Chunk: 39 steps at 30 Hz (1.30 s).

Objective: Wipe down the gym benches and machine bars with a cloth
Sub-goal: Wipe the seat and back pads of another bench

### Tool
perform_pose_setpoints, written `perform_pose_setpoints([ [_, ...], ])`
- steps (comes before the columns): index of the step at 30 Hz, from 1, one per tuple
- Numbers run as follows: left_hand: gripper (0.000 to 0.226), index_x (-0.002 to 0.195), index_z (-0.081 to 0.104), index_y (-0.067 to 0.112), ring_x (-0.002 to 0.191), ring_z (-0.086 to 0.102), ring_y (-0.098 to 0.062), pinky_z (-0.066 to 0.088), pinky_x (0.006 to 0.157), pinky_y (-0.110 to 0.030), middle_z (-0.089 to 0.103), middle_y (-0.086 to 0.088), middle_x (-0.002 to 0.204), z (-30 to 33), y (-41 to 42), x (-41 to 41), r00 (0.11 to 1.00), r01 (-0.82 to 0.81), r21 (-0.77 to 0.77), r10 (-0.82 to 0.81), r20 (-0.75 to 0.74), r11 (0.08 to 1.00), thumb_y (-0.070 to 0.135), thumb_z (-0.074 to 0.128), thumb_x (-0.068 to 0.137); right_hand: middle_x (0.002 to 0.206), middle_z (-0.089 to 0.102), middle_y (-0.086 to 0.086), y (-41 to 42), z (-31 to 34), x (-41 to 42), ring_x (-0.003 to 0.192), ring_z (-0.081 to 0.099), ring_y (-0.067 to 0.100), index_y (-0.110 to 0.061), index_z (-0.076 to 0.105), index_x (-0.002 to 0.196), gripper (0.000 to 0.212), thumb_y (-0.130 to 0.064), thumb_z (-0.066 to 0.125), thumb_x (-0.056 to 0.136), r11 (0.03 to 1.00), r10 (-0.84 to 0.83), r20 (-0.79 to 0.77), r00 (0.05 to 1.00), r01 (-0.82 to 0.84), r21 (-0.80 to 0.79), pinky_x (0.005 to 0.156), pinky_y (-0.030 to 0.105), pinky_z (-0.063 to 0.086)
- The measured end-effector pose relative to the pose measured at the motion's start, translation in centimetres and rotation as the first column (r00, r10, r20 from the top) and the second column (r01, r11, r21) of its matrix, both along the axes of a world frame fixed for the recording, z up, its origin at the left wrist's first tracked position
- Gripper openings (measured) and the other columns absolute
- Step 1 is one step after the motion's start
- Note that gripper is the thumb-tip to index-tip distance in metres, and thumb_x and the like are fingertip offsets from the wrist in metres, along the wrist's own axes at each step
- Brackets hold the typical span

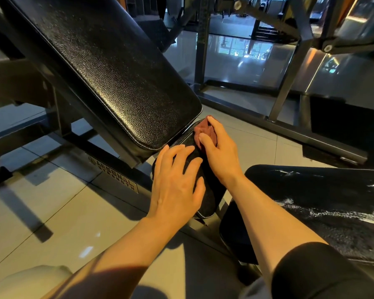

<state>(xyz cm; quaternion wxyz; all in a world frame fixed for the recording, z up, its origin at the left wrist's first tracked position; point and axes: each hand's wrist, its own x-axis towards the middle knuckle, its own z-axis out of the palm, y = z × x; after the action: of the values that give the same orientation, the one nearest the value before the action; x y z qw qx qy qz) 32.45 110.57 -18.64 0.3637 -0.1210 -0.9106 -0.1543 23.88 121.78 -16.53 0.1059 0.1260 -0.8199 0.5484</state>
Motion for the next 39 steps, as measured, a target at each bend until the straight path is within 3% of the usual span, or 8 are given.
perform_pose_setpoints([
  [8,0.034,0.110,0.067,0.005,0.123,0.043,-0.028,0.026,0.113,-0.048,0.057,-0.015,0.125,-0.1,0.1,-0.2,1.000,-0.016,0.004,0.016,-0.014,1.000,0.019,0.067,0.079,0.104,0.039,-0.040,0.2,0.8,0.1,0.092,0.042,-0.031,-0.038,0.049,0.129,0.035,-0.022,0.054,0.098,0.994,0.070,-0.077,0.995,-0.063,0.089,0.078,-0.001,0.034],
  [10,0.035,0.111,0.067,0.006,0.123,0.042,-0.028,0.025,0.114,-0.048,0.057,-0.014,0.126,-0.2,0.2,-0.1,1.000,-0.016,0.002,0.016,-0.010,1.000,0.019,0.067,0.079,0.115,0.043,-0.035,0.3,0.5,-0.1,0.106,0.043,-0.025,-0.037,0.048,0.132,0.037,-0.023,0.054,0.098,0.994,0.083,-0.095,0.992,-0.076,0.074,0.086,0.001,0.034],
  [12,0.035,0.111,0.066,0.007,0.123,0.042,-0.028,0.025,0.114,-0.048,0.057,-0.014,0.126,-0.1,0.1,0.0,1.000,-0.012,-0.002,0.012,-0.002,1.000,0.019,0.067,0.079,0.141,0.045,-0.018,0.1,0.1,-0.2,0.133,0.039,0.001,-0.035,0.046,0.139,0.042,-0.028,0.052,0.099,0.996,0.061,-0.081,0.995,-0.055,0.073,0.106,0.023,0.037],
  [15,0.037,0.113,0.065,0.007,0.125,0.040,-0.028,0.027,0.113,-0.050,0.055,-0.015,0.128,0.1,-0.1,0.2,1.000,0.009,-0.022,-0.009,0.022,1.000,0.021,0.065,0.079,0.153,0.039,-0.003,0.2,-0.4,-0.1,0.141,0.036,0.018,-0.031,0.041,0.145,0.048,-0.035,0.049,0.098,0.996,-0.001,-0.039,0.999,0.004,0.090,0.113,0.045,0.036],
  [23,0.048,0.122,0.061,0.005,0.133,0.034,-0.032,0.016,0.116,-0.049,0.048,-0.018,0.138,0.3,-1.0,1.9,0.993,0.058,-0.069,-0.051,0.103,0.996,0.020,0.073,0.078,0.150,0.041,-0.001,2.6,-1.6,1.2,0.130,0.044,0.018,-0.025,0.037,0.148,0.048,-0.032,0.043,0.101,0.979,-0.160,0.175,0.971,0.133,0.155,0.108,0.035,0.036],
  [28,0.060,0.126,0.057,0.003,0.135,0.032,-0.034,0.033,0.108,-0.060,0.046,-0.020,0.141,0.7,-1.6,3.4,0.988,0.042,-0.086,-0.029,0.149,0.995,0.021,0.079,0.074,0.121,0.057,-0.001,2.0,-2.1,3.0,0.100,0.055,0.017,-0.016,0.051,0.130,0.033,-0.029,0.041,0.101,0.932,-0.285,0.137,0.949,0.241,0.272,0.086,0.032,0.044],
  [35,0.072,0.137,0.044,0.000,0.137,0.031,-0.038,0.037,0.108,-0.054,0.037,-0.023,0.146,0.4,-2.3,5.5,0.971,0.010,-0.070,0.007,0.240,0.998,0.019,0.077,0.076,0.137,0.051,0.006,-0.7,-2.5,9.2,0.121,0.053,0.026,-0.015,0.046,0.135,0.037,-0.027,0.041,0.100,0.920,-0.227,-0.015,0.974,0.220,0.323,0.095,0.038,0.045],
  [39,0.072,0.143,0.035,-0.004,0.142,0.027,-0.037,0.034,0.111,-0.050,0.027,-0.024,0.153,0.2,-2.1,6.4,0.961,0.017,0.008,-0.018,0.274,1.000,0.000,0.069,0.080,0.159,0.027,0.004,-1.7,-3.8,13.4,0.147,0.023,0.018,-0.012,0.028,0.152,0.055,-0.019,0.045,0.100,0.938,-0.080,-0.066,0.995,0.097,0.332,0.119,0.029,0.020],
])
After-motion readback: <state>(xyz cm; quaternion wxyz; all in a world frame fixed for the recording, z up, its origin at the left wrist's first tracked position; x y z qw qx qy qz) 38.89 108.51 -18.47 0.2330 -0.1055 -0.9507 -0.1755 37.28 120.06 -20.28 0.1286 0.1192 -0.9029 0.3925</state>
